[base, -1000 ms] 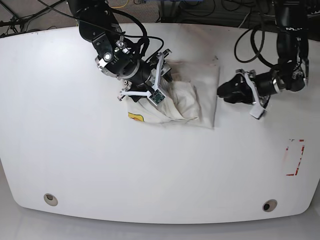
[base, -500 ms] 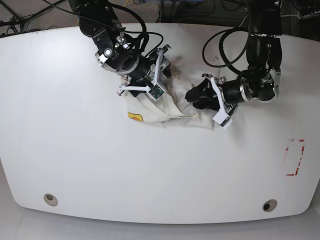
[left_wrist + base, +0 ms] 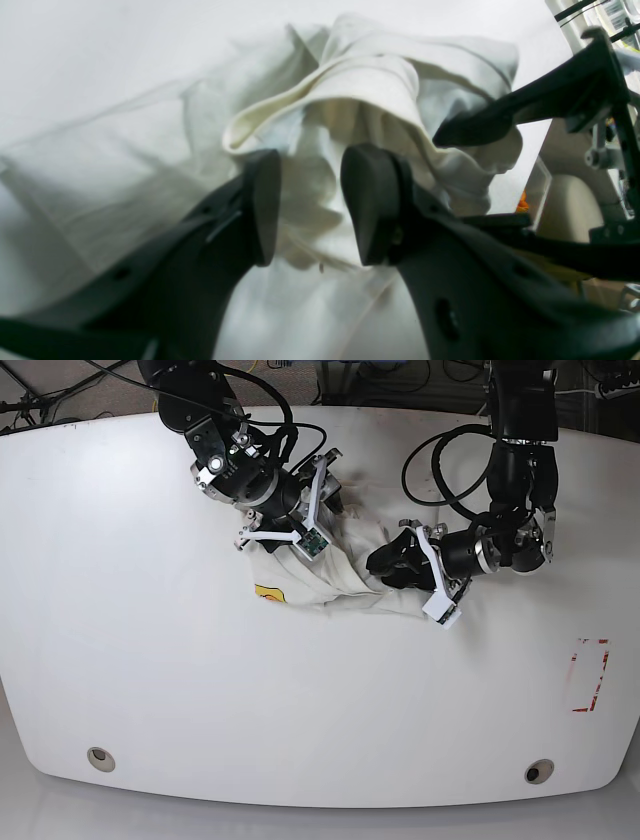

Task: Fold the T-shirt properly
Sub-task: 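Lower the left gripper onto the shirt bundle beside the right gripper and grasp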

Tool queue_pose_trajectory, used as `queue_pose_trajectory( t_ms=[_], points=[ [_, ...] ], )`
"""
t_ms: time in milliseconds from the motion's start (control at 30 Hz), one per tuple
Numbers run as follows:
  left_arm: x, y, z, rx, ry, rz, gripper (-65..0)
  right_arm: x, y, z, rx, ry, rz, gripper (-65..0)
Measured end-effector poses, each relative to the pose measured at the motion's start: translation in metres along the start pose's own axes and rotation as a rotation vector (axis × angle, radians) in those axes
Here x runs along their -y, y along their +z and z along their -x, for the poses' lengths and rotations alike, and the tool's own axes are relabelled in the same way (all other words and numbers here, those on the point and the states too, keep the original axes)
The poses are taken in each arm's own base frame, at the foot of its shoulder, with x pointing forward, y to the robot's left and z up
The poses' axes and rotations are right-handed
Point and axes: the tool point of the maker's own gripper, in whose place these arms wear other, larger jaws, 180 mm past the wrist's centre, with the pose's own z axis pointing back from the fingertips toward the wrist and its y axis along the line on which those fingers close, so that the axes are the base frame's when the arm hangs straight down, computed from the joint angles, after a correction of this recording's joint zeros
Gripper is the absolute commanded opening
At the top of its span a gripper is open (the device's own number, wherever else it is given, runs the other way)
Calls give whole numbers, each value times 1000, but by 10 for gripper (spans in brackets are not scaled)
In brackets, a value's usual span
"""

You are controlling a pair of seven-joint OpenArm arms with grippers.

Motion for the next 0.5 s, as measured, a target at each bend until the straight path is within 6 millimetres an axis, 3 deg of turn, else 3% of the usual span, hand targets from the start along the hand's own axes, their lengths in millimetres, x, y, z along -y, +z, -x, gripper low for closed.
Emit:
queue_pose_trajectory(
  t_ms=[200, 400, 500],
  points=[
    [0, -13, -6, 11, 31, 26, -431, -1, 0, 0, 1, -3, -6, -301],
    [-9, -20, -6, 1, 66, 30, -582, -16, -3, 2, -9, 25, -39, -303],
    [-8, -28, -5, -19, 73, 41, -604, -28, -4, 1, -10, 41, -66, -312]
  ],
)
